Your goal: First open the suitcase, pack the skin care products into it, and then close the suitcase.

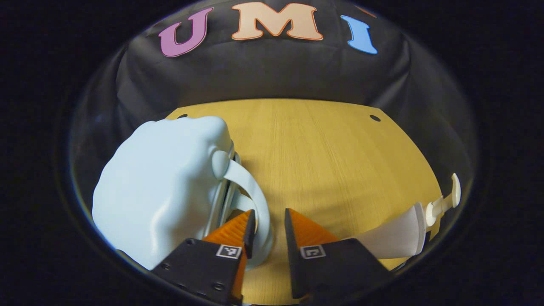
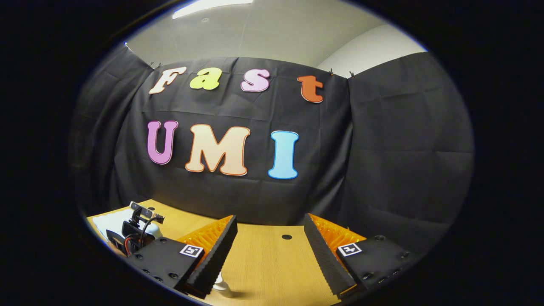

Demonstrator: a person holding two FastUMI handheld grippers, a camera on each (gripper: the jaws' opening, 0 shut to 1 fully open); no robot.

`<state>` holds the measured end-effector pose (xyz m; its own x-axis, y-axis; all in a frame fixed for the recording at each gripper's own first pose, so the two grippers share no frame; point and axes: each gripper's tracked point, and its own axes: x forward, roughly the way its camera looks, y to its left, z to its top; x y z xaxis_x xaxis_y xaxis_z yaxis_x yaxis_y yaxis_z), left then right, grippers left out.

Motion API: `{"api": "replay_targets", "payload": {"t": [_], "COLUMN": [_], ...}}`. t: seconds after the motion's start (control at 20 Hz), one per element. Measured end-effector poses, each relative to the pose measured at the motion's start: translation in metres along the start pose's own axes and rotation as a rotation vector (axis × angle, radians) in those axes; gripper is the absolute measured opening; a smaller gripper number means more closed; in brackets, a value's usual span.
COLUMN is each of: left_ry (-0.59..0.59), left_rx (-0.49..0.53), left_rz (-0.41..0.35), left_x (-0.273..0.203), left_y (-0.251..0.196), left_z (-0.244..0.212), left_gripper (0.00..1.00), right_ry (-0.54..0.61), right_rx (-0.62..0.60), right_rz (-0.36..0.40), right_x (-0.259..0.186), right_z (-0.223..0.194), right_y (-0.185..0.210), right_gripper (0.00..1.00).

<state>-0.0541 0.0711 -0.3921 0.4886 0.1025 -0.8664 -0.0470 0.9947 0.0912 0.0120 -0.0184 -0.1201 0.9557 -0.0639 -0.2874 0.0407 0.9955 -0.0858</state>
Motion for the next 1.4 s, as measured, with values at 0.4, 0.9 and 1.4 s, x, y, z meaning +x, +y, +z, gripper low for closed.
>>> {"api": "replay_targets", "payload": {"t": [0.4, 0.9, 1.4], "left_ry": [0.02, -0.118, -0.174], "left_rx": [0.006, 0.012, 0.001], "left_rz": [-0.081, -0.06, -0.15], "left_x": [-0.007, -0.067, -0.119], "left_y": [-0.002, 0.01, 0.071], "left_z": [0.005, 0.069, 0.132], "left_gripper": [0.0, 0.0, 0.0], "right_ry": [-0.014, -0.056, -0.078], "right_rx": [0.006, 0.102, 0.094], "right_rz": [0.037, 0.191, 0.131], "right_x": [-0.004, 0.006, 0.016], "right_z": [-0.003, -0.007, 0.008], "right_y": [0.007, 0.035, 0.079], "right_gripper": [0.99, 0.99, 0.98]}}
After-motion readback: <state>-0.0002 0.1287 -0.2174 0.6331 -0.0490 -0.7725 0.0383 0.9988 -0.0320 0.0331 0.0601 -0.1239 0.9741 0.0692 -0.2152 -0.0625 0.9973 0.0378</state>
